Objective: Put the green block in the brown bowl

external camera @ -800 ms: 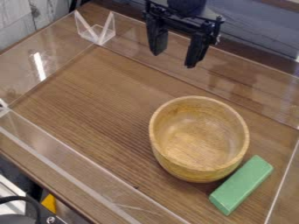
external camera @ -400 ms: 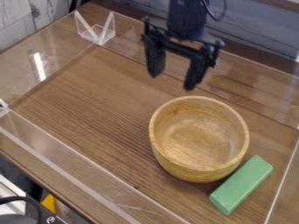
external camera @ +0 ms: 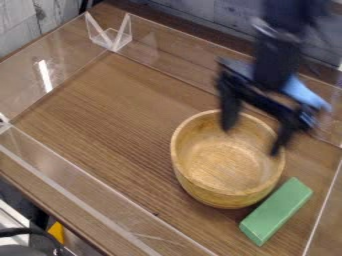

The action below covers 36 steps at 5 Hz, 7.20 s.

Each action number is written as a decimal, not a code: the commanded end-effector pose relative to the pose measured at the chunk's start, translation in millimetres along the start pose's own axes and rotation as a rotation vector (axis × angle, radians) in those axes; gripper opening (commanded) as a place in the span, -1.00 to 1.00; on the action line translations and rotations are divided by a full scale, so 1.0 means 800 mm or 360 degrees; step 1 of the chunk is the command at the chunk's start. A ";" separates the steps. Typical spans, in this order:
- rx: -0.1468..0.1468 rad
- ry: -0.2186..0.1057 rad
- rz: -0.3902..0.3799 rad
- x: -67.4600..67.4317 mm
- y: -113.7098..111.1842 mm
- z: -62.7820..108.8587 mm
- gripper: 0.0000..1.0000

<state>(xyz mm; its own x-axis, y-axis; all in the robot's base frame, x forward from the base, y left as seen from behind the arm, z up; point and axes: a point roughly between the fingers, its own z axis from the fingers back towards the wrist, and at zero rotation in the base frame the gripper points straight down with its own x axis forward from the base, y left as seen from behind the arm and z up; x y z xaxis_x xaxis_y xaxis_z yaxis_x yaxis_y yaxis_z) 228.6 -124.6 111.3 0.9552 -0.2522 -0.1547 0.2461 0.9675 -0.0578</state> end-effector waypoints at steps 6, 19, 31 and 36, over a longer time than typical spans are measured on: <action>0.0028 -0.0176 -0.0276 -0.029 -0.027 -0.029 1.00; 0.0047 -0.0271 -0.0215 -0.001 -0.014 -0.080 1.00; -0.0094 -0.0363 -0.0193 -0.009 0.002 0.061 -1.00; -0.0046 -0.0390 -0.0402 -0.023 -0.013 0.073 -1.00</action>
<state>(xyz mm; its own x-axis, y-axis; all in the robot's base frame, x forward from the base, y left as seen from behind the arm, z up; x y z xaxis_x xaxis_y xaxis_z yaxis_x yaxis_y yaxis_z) 211.3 -126.9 153.8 0.8822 -0.4697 0.0329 0.4706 0.8771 -0.0961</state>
